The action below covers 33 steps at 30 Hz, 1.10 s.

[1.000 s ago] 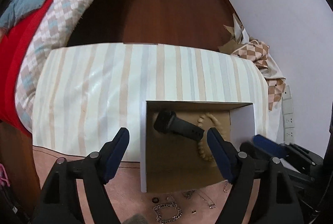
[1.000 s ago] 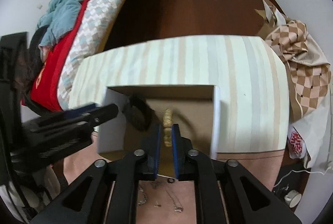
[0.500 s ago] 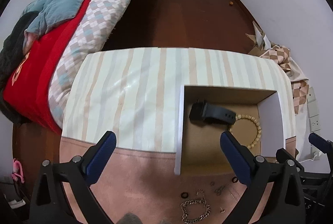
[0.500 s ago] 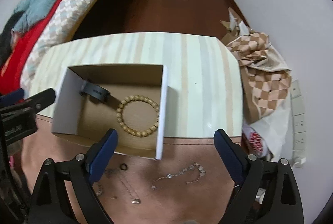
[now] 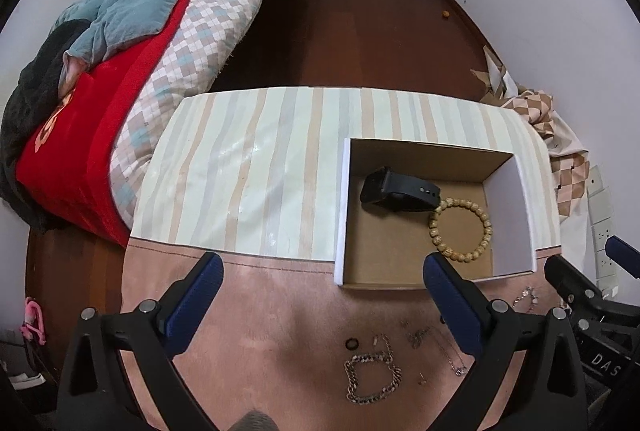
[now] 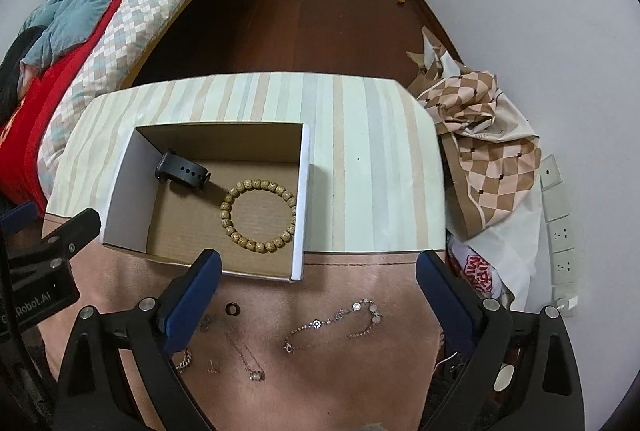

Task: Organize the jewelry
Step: 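Lift both open tools out of the box back over the table, then grasp the thick silver chain bracelet with the left tool while the right tool grasps the silver pendant necklace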

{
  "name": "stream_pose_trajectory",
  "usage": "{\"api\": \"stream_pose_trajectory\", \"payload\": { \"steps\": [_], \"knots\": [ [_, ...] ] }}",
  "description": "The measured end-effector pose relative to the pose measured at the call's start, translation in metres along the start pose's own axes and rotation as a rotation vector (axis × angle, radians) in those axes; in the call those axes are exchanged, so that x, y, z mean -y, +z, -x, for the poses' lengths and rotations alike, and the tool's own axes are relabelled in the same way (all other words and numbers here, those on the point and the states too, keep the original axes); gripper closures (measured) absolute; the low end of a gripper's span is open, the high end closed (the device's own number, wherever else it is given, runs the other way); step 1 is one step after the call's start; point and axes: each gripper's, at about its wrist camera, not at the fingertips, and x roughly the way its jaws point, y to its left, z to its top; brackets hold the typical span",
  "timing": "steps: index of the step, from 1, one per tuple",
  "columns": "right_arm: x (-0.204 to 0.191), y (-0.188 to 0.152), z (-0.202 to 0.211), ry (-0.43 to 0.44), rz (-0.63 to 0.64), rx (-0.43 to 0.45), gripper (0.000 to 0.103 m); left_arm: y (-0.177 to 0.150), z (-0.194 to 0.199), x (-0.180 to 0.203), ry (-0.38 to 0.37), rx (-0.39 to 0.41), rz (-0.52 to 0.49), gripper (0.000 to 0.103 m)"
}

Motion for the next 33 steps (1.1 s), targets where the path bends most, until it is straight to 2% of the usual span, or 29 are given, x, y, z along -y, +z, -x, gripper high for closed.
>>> {"api": "stream_pose_trajectory", "payload": {
  "steps": [4, 15, 24, 30, 33],
  "knots": [
    [0.001, -0.004, 0.023, -0.019, 0.002, 0.049, 0.004, -0.005, 0.017, 0.0, -0.002, 0.024, 0.003, 0.001],
    [0.007, -0.022, 0.103, -0.046, 0.002, 0.193, 0.004, -0.026, 0.089, 0.001, -0.009, 0.152, -0.006, 0.001],
    [0.009, -0.044, 0.155, -0.036, -0.013, 0.268, 0.004, -0.043, 0.136, -0.003, -0.022, 0.221, 0.006, 0.001],
    [0.009, -0.056, 0.177, -0.001, -0.029, 0.302, 0.004, -0.051, 0.144, -0.009, 0.003, 0.253, 0.039, 0.001],
    [0.013, -0.063, 0.166, 0.029, -0.05, 0.269, 0.004, -0.06, 0.13, -0.017, 0.014, 0.24, 0.062, 0.001]
  ]
}}
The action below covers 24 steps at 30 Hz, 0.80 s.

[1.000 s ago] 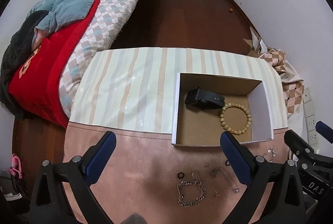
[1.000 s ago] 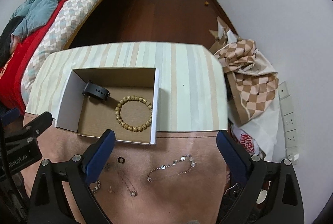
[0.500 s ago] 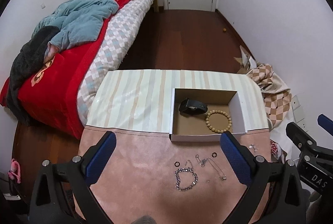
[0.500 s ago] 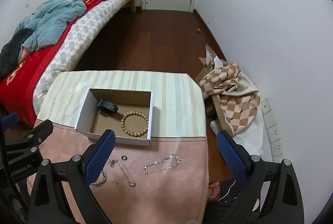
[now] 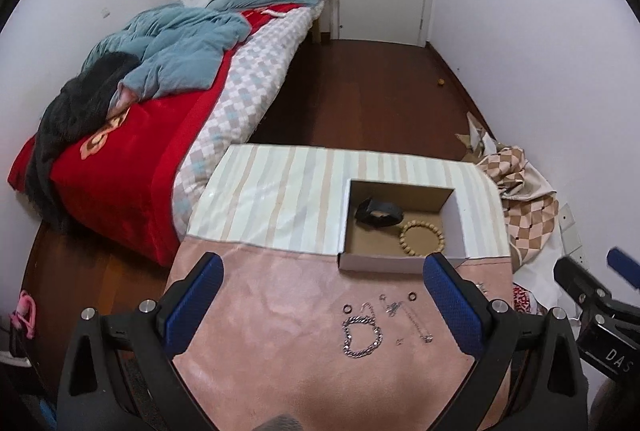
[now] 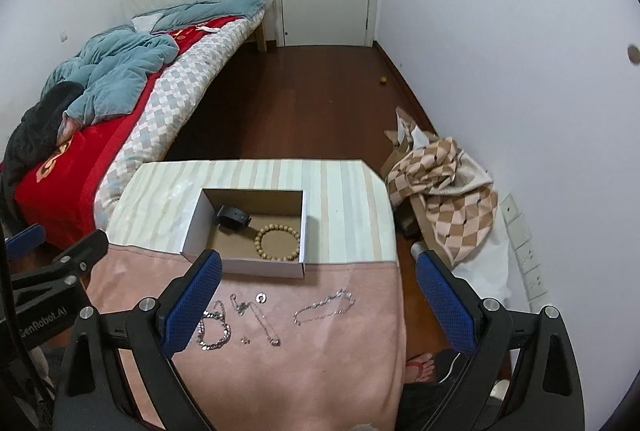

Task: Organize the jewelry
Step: 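Grasp the thick silver chain bracelet with the left tool while the right tool grasps the silver pendant necklace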

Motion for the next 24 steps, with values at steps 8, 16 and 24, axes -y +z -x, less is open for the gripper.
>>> {"api": "stream_pose_trajectory", "payload": {
  "steps": [8, 16, 24],
  "knots": [
    [0.012, -0.06, -0.09, 0.08, -0.069, -0.205, 0.015, -0.058, -0.077, -0.023, 0.094, -0.19, 0.025, 0.001],
    [-0.016, -0.124, -0.174, 0.161, -0.043, -0.337, 0.042, -0.101, -0.127, -0.037, 0.165, -0.327, 0.022, 0.001],
    [-0.039, -0.148, -0.196, 0.111, 0.023, -0.288, 0.087, -0.109, -0.145, -0.029, 0.149, -0.372, 0.009, 0.001]
  ]
}}
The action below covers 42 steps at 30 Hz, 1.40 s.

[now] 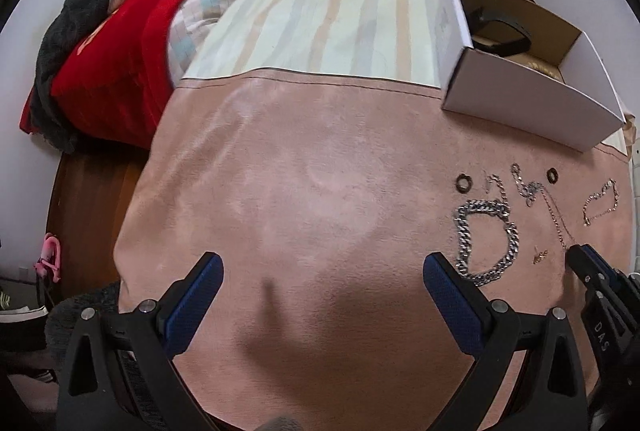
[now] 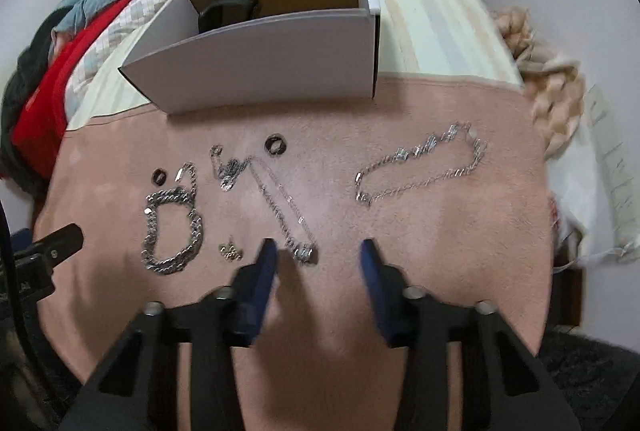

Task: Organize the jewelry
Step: 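Grasp the thick silver chain bracelet with the left tool while the right tool grasps the silver pendant necklace, then carry the chain bracelet and necklace into the white box while both tools open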

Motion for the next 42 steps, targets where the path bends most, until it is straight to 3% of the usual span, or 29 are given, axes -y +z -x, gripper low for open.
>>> {"api": "stream_pose_trajectory", "payload": {
  "steps": [4, 10, 12, 13, 16, 18, 19, 20, 27, 35, 42],
  "knots": [
    [0.007, -0.003, 0.005, -0.003, -0.024, 0.019, 0.091, 0.002, -0.003, 0.013, -0.052, -0.02, -0.015, 0.001],
    [0.035, -0.004, 0.029, -0.005, -0.098, 0.052, 0.091, 0.008, -0.023, 0.035, -0.183, -0.114, 0.002, 0.003],
    [0.042, -0.003, 0.034, -0.009, -0.109, 0.05, 0.091, 0.009, -0.028, 0.045, -0.189, -0.119, -0.019, 0.016],
    [0.044, -0.003, 0.035, -0.012, -0.112, 0.05, 0.091, 0.01, -0.031, 0.05, -0.181, -0.127, -0.038, 0.03],
    [0.043, 0.0, 0.038, -0.02, -0.112, 0.043, 0.091, 0.01, -0.027, 0.062, -0.184, -0.072, -0.107, 0.036],
    [0.044, -0.002, 0.039, -0.019, -0.118, 0.039, 0.091, 0.011, -0.022, 0.064, -0.188, -0.038, -0.136, 0.064],
    [0.044, -0.003, 0.04, -0.014, -0.121, 0.037, 0.091, 0.011, -0.02, 0.064, -0.194, -0.029, -0.147, 0.094],
    [0.045, -0.004, 0.04, -0.013, -0.121, 0.036, 0.091, 0.012, -0.02, 0.063, -0.209, -0.04, -0.148, 0.097],
    [0.037, -0.001, 0.056, 0.05, -0.137, 0.05, 0.091, 0.009, -0.01, 0.035, -0.277, -0.053, -0.093, 0.097],
    [0.025, 0.025, 0.096, 0.158, -0.118, 0.093, 0.091, 0.013, 0.038, 0.02, -0.302, 0.036, -0.109, 0.097],
    [0.016, 0.067, 0.143, 0.209, -0.069, 0.167, 0.091, 0.045, 0.089, 0.013, -0.375, 0.128, -0.117, 0.098]
  ]
}}
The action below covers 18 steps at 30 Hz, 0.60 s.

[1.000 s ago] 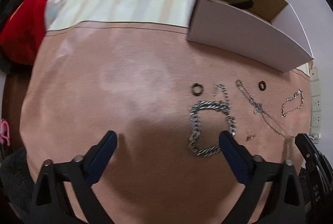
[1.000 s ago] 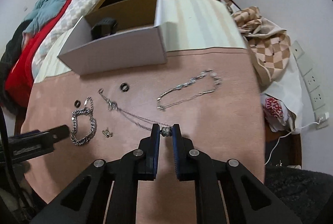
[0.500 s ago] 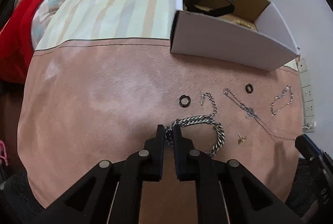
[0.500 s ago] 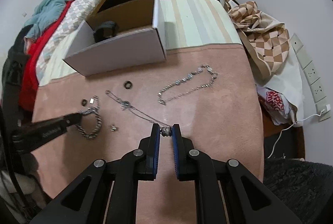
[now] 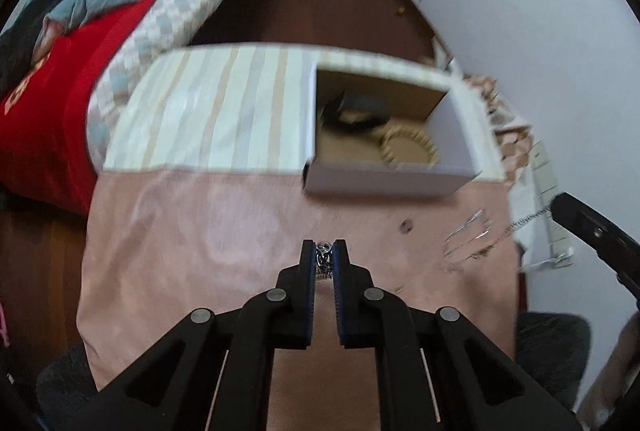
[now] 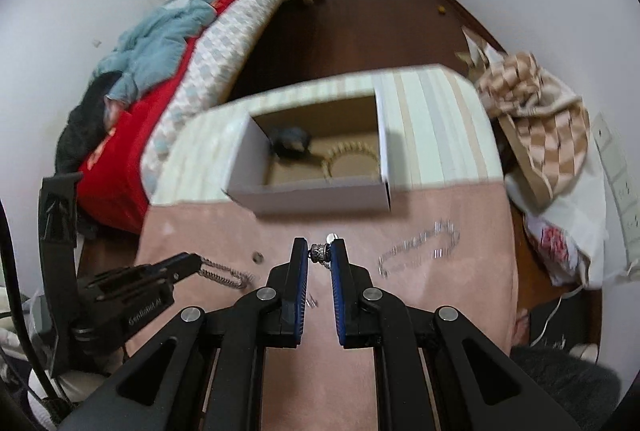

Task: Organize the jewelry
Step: 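Carry the chain bracelet and necklace into the white box while both tools open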

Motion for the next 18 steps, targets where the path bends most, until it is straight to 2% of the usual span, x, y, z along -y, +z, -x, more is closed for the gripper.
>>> {"api": "stream_pose_trajectory", "payload": {
  "steps": [6, 11, 13, 18],
  "knots": [
    [-0.009, 0.049, 0.037, 0.039, 0.025, 0.079, 0.091, 0.048, 0.032, 0.014, -0.07, 0.088, -0.02, 0.098],
    [-0.017, 0.093, 0.047, 0.038, 0.061, 0.133, 0.091, 0.085, 0.04, 0.027, -0.085, 0.139, -0.046, 0.098],
    [-0.018, 0.112, 0.042, 0.037, 0.069, 0.133, 0.091, 0.097, 0.035, 0.03, -0.068, 0.15, -0.059, 0.098],
    [-0.017, 0.143, 0.001, 0.014, 0.075, 0.08, 0.091, 0.118, -0.009, 0.027, -0.046, 0.09, -0.053, 0.097]
  ]
}}
